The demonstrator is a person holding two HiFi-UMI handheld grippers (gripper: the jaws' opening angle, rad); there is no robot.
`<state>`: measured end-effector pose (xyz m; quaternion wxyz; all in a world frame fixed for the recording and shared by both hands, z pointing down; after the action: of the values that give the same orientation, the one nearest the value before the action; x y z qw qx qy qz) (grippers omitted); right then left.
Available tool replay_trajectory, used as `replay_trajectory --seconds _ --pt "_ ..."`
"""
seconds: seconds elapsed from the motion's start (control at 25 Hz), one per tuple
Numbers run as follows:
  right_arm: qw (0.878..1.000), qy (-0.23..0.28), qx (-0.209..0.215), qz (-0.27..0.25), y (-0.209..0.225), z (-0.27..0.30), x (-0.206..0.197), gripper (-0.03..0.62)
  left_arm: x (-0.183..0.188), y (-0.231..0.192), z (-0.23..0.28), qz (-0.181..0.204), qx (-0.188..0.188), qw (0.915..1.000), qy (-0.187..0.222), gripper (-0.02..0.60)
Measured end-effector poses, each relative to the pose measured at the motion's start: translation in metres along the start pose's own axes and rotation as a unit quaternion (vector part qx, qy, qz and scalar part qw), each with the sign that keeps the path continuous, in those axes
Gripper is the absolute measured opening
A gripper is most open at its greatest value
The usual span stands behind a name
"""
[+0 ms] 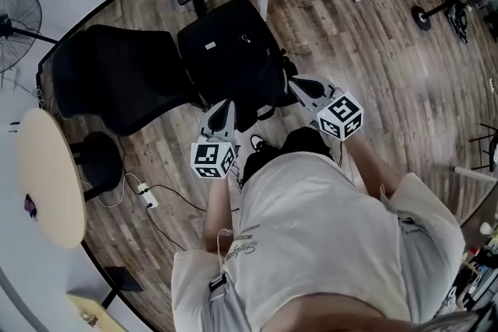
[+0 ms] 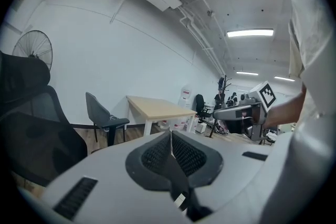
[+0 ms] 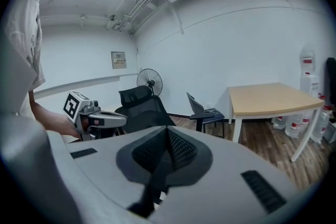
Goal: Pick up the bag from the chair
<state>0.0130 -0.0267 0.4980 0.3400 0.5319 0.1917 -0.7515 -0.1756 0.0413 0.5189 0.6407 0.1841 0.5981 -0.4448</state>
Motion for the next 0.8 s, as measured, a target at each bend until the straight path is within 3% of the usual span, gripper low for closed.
replay_trajectory --seconds 0.24,0.52,0.72,0.8 --pt "1.000 -0.004 0.008 -0.003 0.001 0.013 0.002 -0.003 0.004 -0.003 -0.001 -0.036 -0.024 0.9988 0.022 0.018" --pt "0.999 -0.015 0.044 -0.015 0.018 0.030 -0.007 -0.003 -0.007 0.004 0.021 -0.008 -0.028 0.9992 -0.026 0.017" --pt "0.989 -0.060 0.073 -0.116 0.024 0.043 -0.058 -0.003 -0.052 0.005 0.024 -0.010 -0.032 0.9962 -0.080 0.018" --pt "0.984 -0.087 0.095 -0.120 0.027 0.047 -0.081 -0.003 -0.076 -0.001 0.029 -0.022 -0.023 0.9940 -0.104 0.018"
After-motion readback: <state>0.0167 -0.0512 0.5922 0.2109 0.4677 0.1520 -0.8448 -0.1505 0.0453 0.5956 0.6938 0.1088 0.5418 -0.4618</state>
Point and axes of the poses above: the fingertips, and each gripper's own axes: z forward along the fingers, y to its right, x out of its top, the point moved 3 cm from there along -z, backward along the fingers, and after that the axes turned 15 degrees about -x, right-handed, at the moved point
